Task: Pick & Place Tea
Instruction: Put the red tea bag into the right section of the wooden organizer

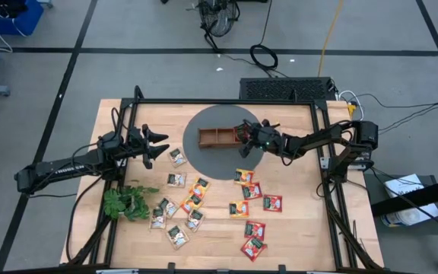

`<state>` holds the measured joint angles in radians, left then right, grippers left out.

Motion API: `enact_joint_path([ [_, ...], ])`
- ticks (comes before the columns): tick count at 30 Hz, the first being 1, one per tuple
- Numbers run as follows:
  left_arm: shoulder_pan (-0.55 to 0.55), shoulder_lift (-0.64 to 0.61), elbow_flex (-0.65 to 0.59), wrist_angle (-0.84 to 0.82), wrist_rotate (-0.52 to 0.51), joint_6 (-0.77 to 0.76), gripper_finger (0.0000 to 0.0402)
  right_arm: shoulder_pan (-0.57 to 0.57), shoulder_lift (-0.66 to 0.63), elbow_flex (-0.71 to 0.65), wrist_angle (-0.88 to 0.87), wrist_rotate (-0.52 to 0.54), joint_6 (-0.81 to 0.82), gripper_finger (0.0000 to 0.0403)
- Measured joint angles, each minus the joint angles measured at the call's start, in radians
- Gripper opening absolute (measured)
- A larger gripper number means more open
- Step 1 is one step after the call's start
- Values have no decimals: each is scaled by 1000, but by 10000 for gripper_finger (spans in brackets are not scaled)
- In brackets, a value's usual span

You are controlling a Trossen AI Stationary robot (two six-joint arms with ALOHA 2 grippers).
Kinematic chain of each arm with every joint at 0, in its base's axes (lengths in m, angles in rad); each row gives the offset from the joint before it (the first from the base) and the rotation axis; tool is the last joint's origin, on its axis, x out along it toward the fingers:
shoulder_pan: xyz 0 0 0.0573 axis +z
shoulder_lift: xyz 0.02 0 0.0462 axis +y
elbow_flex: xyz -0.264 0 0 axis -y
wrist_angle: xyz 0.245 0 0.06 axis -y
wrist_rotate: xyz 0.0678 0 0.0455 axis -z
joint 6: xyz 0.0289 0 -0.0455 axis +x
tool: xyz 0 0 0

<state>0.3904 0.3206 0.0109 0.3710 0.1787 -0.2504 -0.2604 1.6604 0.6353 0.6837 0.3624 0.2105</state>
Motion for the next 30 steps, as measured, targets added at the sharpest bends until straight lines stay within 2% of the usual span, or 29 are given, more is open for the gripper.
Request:
enact_joint_path([
  [5, 0, 0, 0, 0, 0, 0, 214, 0, -20, 0, 34, 1, -52, 186],
  [11, 0, 0, 0, 0, 0, 0, 214, 0, -69, 8, 51, 1, -148, 176],
  [14, 0, 0, 0, 0, 0, 0, 214, 0, -105, 11, -10, -51, -209, 164],
  [17, 0, 0, 0, 0, 0, 0, 214, 1, -135, 61, -230, -104, -240, 126],
  [21, 0, 0, 0, 0, 0, 0, 214, 0, -133, 225, -620, -150, -268, 22],
  [26, 0, 0, 0, 0, 0, 0, 214, 1, -128, 391, -886, -170, -292, 2],
  [30, 0, 0, 0, 0, -1, 0, 214, -17, -126, 432, -983, -194, -301, 0],
])
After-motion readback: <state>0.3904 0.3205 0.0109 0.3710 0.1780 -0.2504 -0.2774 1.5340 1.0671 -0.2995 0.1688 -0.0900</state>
